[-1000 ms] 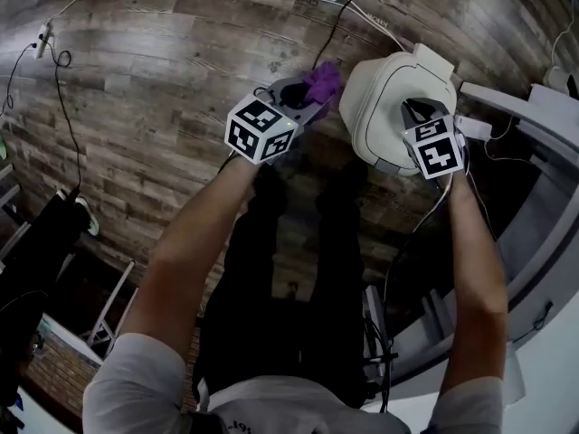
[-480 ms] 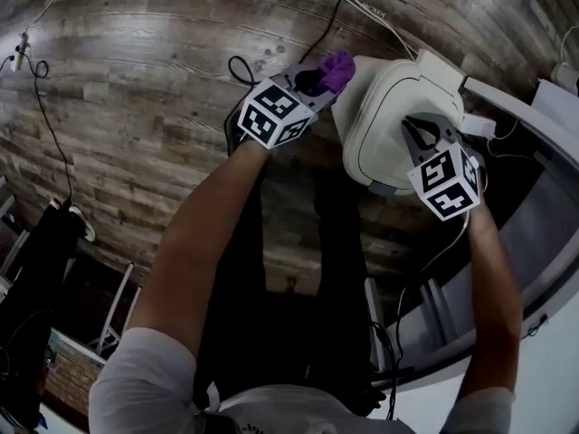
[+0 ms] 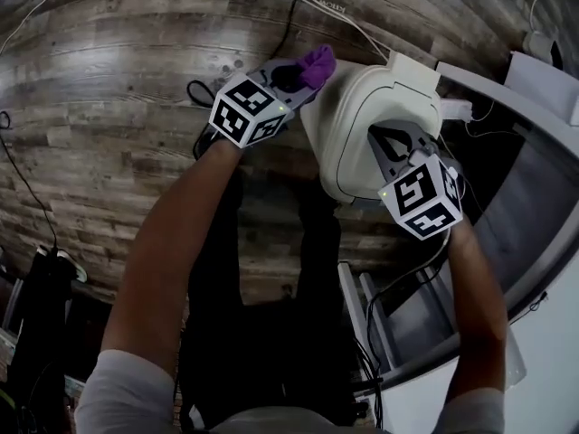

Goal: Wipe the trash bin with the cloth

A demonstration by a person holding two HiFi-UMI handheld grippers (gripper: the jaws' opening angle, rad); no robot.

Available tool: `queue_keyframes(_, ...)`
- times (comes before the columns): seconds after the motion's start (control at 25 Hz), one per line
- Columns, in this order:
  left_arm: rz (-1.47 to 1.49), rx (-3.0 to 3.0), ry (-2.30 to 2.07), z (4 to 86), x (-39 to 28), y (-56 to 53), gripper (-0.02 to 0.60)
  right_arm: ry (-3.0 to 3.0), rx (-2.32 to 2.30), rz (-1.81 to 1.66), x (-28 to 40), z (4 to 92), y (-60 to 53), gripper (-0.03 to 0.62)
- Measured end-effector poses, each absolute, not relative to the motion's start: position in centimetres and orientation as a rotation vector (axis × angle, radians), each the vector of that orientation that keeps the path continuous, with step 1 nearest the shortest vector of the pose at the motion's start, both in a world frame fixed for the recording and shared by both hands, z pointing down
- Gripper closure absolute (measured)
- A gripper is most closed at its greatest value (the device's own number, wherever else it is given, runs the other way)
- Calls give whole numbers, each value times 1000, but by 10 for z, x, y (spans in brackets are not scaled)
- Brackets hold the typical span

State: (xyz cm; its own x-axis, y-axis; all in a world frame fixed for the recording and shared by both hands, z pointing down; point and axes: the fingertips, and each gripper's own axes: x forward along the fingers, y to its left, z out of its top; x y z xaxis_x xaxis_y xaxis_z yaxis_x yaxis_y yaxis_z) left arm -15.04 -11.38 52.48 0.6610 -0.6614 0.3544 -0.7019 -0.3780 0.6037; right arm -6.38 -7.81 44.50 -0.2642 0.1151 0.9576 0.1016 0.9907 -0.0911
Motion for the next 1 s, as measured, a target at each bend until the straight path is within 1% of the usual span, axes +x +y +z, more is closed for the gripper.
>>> queue_keyframes(0.36, 66, 2227, -964, 520, -118, -142, 494, -1889, -193, 21, -60, 443, -77, 586)
queue_keyframes(0.6, 114, 2307, -842, 519, -106, -129, 494, -1913, -210, 26, -58, 442, -78, 586)
queue_keyframes(1.0, 169, 2401, -816, 515, -98, -94, 494, -1932, -234, 9, -58, 443, -78, 586)
